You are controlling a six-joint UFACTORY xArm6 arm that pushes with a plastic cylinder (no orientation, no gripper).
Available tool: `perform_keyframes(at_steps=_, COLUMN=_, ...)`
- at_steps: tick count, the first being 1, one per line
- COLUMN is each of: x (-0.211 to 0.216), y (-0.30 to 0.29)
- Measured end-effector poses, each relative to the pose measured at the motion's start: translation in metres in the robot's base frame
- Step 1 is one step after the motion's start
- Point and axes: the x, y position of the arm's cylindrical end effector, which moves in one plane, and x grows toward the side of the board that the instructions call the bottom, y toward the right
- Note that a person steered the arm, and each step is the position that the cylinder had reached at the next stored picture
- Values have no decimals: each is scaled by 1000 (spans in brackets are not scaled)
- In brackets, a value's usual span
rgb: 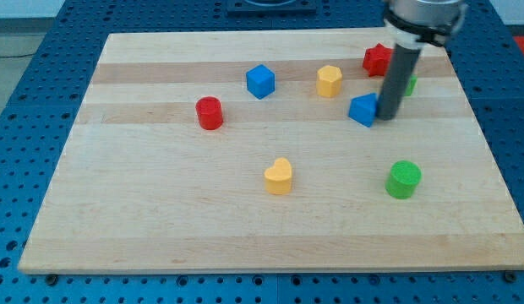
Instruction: Place the green circle below the green star
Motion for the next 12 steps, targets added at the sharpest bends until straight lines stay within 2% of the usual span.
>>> perform_keyframes(at_steps=1, x=-11, y=-41)
perform_keyframes(at_steps=2, x=-5, y=-53)
perform_keyframes(at_steps=4, x=91, y=-64)
perform_keyframes(at_steps=6, x=185, y=-32)
perform_keyframes(at_steps=7, x=174, y=11)
perform_keyframes(at_steps=8, x=144, y=15)
perform_keyframes(at_steps=10, x=126, y=4)
perform_keyframes(at_steps=12, x=91, y=51)
